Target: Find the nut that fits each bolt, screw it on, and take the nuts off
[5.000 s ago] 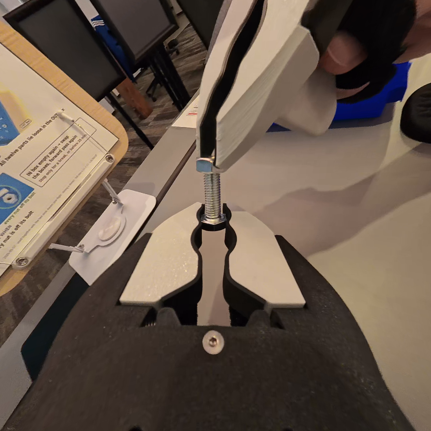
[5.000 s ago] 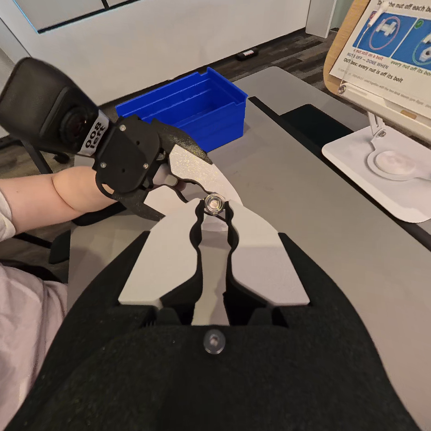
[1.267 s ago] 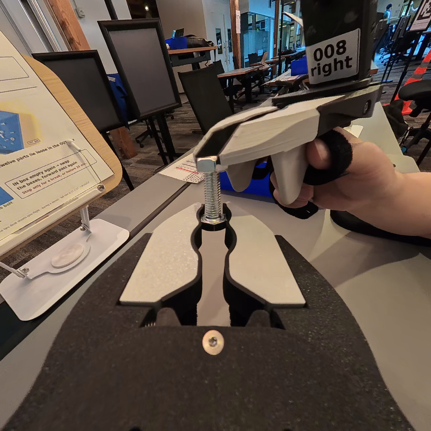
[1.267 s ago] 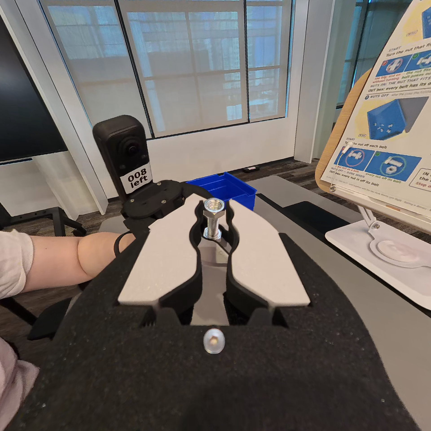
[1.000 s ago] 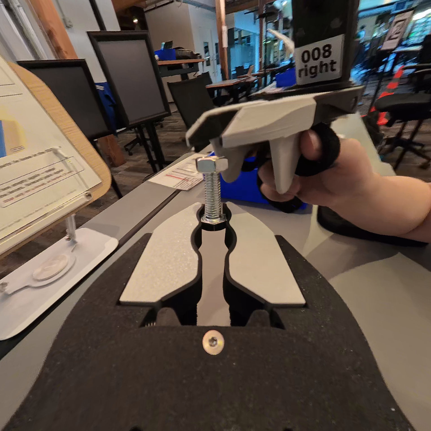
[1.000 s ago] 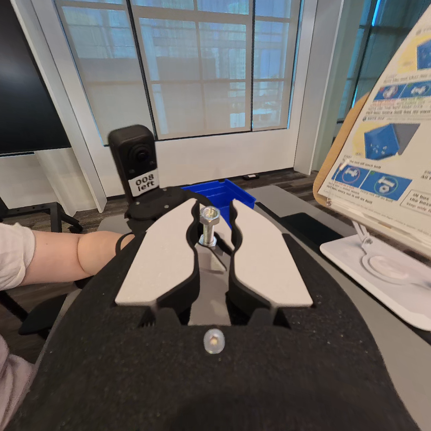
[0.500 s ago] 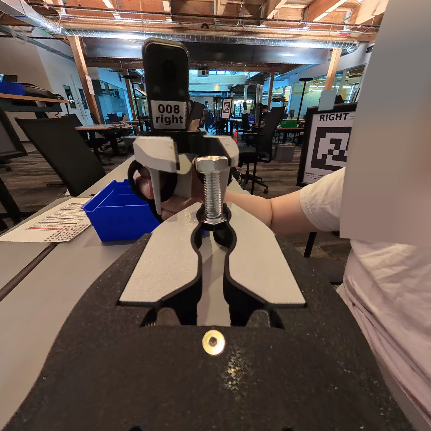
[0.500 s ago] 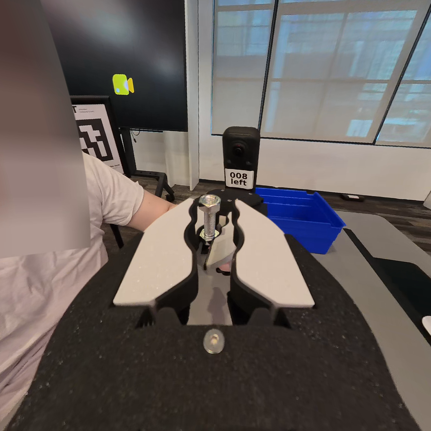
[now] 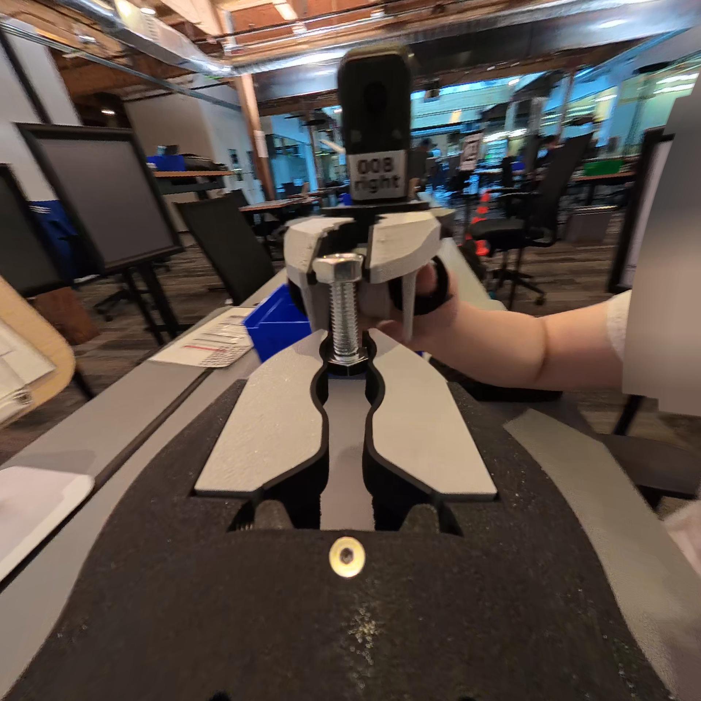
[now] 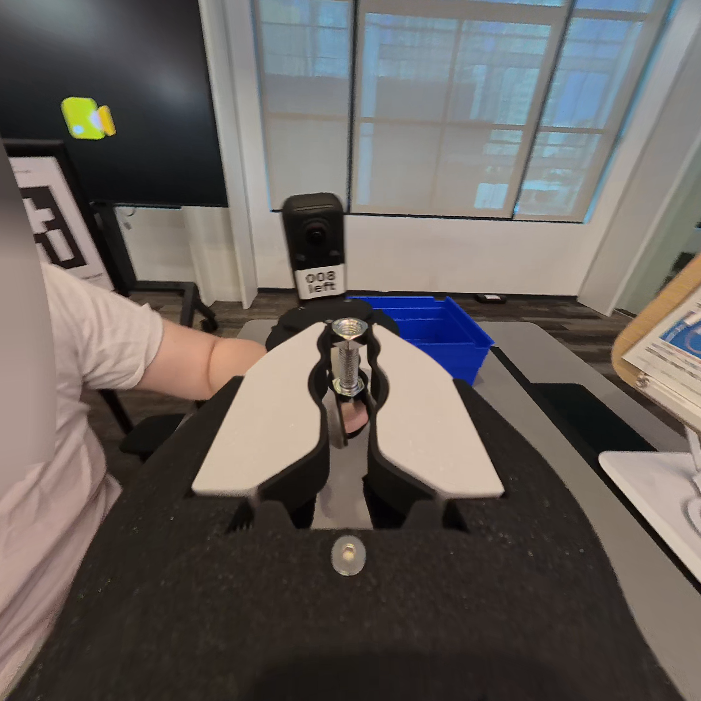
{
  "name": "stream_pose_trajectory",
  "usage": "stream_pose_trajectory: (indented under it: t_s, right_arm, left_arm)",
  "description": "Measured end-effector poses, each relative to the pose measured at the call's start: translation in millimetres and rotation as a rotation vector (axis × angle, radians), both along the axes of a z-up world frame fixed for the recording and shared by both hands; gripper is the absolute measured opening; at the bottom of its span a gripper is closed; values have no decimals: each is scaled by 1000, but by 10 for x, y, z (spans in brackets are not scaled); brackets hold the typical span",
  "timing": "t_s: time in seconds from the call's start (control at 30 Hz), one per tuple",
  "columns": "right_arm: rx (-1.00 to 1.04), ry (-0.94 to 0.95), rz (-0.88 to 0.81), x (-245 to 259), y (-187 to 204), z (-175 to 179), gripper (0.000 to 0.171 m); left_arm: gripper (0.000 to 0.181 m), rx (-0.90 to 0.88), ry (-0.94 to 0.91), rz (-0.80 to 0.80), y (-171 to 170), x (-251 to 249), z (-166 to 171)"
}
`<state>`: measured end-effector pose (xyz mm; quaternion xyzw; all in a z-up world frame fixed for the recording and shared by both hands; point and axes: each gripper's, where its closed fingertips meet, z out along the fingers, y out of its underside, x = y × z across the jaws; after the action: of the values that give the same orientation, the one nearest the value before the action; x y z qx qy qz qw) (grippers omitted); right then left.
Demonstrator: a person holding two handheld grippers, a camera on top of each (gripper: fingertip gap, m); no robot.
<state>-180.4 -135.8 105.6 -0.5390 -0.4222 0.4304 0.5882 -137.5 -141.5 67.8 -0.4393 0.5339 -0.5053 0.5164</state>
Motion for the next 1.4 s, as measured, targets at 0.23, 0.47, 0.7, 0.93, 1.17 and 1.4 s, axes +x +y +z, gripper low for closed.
stream_pose_trajectory:
  t_s: [0.23, 0.47, 0.7, 0.93, 1.17, 1.4]
  right_arm:
    - [-65, 85, -276, 24, 232, -42, 17]
    - [-52, 75, -282, 30, 203, -10, 17]
    - [-17, 94, -261, 143, 154, 160, 30]
    - [10, 107, -136, 203, 38, 278, 28]
    - [-103, 82, -372, 831, 785, -125, 18]
    - [-546, -180, -710, 1704, 1537, -1487, 2]
  left_arm:
    - [14, 58, 39, 278, 317, -8, -58]
    - [14, 51, 38, 253, 280, -11, -26]
    - [14, -24, 21, 103, 155, -6, -8]
    - [14, -51, 7, 80, 162, -13, 0]
    - [14, -6, 6, 87, 281, -147, 90]
    - [14, -17, -3, 123, 411, -277, 213]
